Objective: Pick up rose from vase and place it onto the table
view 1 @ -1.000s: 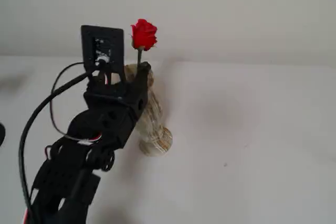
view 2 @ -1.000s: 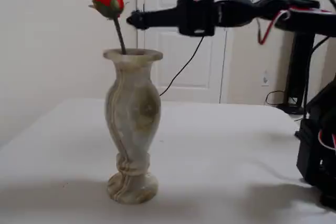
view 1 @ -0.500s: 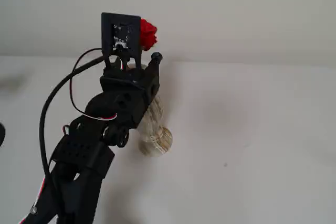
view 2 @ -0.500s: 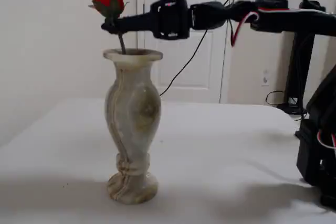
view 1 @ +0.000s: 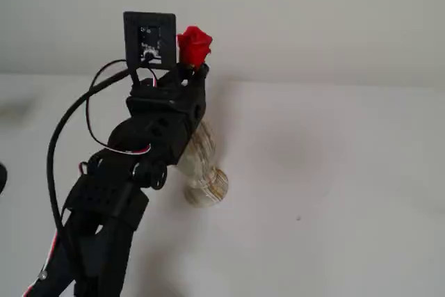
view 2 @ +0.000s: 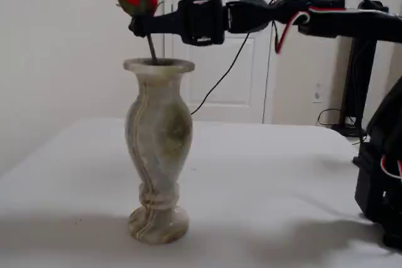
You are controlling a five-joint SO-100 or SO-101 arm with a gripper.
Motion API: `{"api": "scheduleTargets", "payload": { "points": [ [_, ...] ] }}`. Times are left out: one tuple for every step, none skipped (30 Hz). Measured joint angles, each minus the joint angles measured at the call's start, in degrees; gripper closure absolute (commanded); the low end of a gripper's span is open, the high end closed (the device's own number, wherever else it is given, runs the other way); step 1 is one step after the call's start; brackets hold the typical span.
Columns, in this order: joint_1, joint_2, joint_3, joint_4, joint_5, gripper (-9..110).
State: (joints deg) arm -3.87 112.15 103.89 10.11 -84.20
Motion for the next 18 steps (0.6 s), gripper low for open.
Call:
{"api": "scheduleTargets", "payload": {
  "points": [
    [0.0, 0.0, -0.7, 0.0, -0.4, 102],
    [0.2, 0.0, -1.5, 0.0, -0.8, 102],
    [0.4, 0.0, -2.5, 0.0, -1.1, 102],
    [0.7, 0.0, -3.7, 0.3, -1.6, 102],
    [1.0, 0.0, -5.2, 0.8, -1.9, 102],
    [1.3, 0.0, -6.9, 1.5, -2.2, 102],
    [1.8, -0.1, -8.9, 2.5, -2.5, 102],
    [2.2, -0.1, -11.1, 3.6, -2.7, 102],
    [2.7, -0.1, -13.4, 5.0, -2.9, 102],
    [3.3, -0.4, -15.9, 6.6, -2.9, 102],
    [4.0, -0.6, -18.7, 8.5, -3.0, 102],
    [4.6, -0.9, -21.5, 10.3, -3.3, 102],
    [5.0, -1.0, -23.6, 11.5, -3.3, 102],
    [5.8, -1.1, -25.8, 12.9, -3.7, 102],
    [6.8, -1.5, -28.6, 14.9, -4.0, 102],
    [7.6, -1.8, -31.6, 17.0, -4.4, 102],
    [8.7, -2.1, -34.6, 18.7, -4.8, 102],
    [9.8, -2.1, -37.4, 20.2, -5.2, 102]
  ]
}}
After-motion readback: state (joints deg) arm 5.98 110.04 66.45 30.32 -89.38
